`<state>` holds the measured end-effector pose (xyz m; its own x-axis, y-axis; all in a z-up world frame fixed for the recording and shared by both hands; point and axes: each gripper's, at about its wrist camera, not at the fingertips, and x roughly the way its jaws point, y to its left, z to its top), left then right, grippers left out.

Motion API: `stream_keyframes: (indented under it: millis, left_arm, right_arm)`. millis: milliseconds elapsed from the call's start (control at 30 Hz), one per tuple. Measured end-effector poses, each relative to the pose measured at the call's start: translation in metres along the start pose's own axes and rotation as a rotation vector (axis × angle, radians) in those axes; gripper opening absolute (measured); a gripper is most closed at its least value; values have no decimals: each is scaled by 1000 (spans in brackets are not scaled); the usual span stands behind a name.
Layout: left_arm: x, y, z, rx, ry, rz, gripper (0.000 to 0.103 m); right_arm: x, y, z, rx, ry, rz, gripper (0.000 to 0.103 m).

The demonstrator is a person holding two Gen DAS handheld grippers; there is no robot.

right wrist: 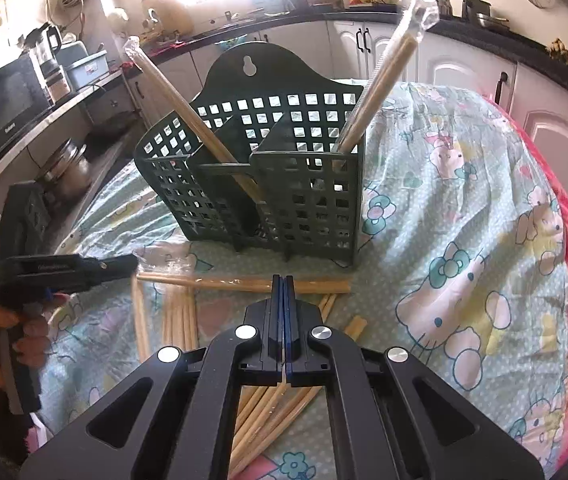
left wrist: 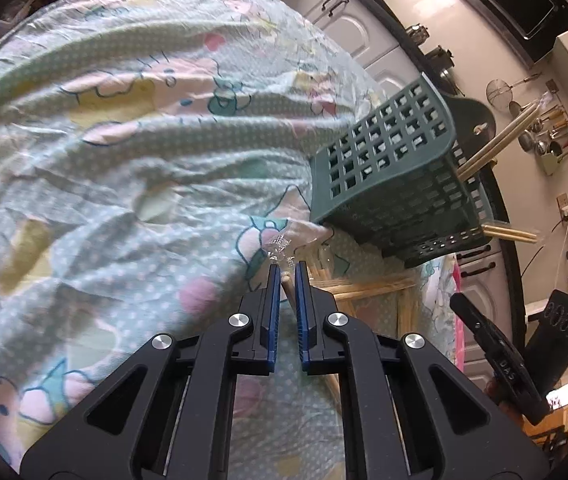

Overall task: Organize utensils
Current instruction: 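Lift the chopsticks with both tools and carry them above the caddy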

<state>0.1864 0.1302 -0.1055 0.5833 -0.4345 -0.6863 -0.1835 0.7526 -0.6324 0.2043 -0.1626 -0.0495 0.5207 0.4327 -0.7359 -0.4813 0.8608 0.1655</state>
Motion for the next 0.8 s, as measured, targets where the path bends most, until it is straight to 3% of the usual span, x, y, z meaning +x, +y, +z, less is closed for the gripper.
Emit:
stream_keyframes:
  millis: [133, 233, 367, 733, 800]
  left_arm:
    - [-10, 3, 1, 3, -19, 1, 4]
    - [-18, 6, 2, 9, -41, 11, 4]
    - [-29, 4, 2, 29, -62, 11, 4]
    - [-54, -19, -2, 91, -115, -32, 4]
    - [-58, -24, -2, 103, -124, -41, 4]
  right_arm:
    - [16, -1, -4, 8, 68, 19, 1]
    - [28, 5, -9, -29, 111, -14, 1]
    - [42, 5, -15, -27, 156, -49, 25]
    - [56, 13, -9, -1, 173, -110, 27]
    - [61, 17, -4, -4, 181, -130, 31]
